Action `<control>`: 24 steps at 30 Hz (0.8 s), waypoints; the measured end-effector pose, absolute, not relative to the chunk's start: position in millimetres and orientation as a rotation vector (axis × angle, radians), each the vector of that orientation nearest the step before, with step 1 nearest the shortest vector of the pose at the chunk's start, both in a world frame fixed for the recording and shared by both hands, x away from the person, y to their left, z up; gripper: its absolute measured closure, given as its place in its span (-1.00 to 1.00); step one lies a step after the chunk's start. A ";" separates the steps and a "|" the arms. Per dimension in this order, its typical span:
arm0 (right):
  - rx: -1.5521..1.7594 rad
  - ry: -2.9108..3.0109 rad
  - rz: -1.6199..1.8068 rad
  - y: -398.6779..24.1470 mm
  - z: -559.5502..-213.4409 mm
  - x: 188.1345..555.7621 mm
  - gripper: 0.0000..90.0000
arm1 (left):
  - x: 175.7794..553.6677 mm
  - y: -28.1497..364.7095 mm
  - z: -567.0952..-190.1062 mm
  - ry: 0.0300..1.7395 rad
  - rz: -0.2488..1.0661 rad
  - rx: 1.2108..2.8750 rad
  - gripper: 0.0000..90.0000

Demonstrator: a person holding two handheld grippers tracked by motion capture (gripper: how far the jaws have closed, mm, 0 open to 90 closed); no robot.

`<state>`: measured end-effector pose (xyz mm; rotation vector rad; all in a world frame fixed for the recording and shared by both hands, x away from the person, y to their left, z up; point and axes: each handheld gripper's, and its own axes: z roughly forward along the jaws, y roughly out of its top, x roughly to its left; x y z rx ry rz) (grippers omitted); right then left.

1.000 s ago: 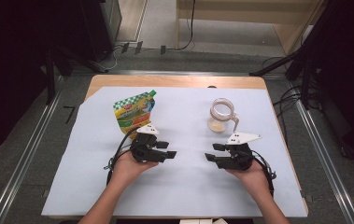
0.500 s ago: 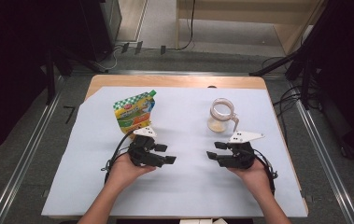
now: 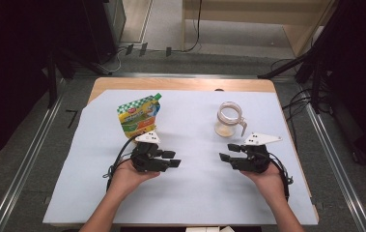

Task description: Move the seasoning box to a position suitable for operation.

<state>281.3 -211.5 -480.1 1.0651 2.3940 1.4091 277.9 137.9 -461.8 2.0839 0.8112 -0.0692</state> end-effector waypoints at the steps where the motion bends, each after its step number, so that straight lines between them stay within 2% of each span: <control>1: 1.065 2.391 1.407 -212.9 -479.9 281.7 0.06 | 277.9 137.9 -461.8 0.811 -0.069 2.084 0.30; 4: 1.077 2.377 1.399 -217.8 -479.0 282.9 0.05 | 279.1 140.4 -460.2 0.845 -0.062 2.073 0.29; 7: 1.094 2.358 1.395 -223.3 -477.6 284.4 0.05 | 285.0 145.6 -459.2 0.940 -0.126 2.020 0.34; 10: 1.107 2.340 1.396 -228.7 -476.9 286.8 0.05 | 286.3 149.9 -458.9 0.951 -0.083 2.011 0.40; 15: 1.126 2.318 1.378 -237.5 -475.3 291.0 0.05 | 286.2 152.4 -459.1 0.930 -0.062 2.024 0.27; 18: 1.162 2.301 1.364 -245.7 -474.5 295.1 0.03 | 287.6 152.7 -459.5 0.931 -0.094 2.023 0.15; 24: 1.214 2.231 1.344 -265.6 -474.3 306.8 -0.05 | 288.7 155.2 -459.4 0.937 -0.092 2.033 0.08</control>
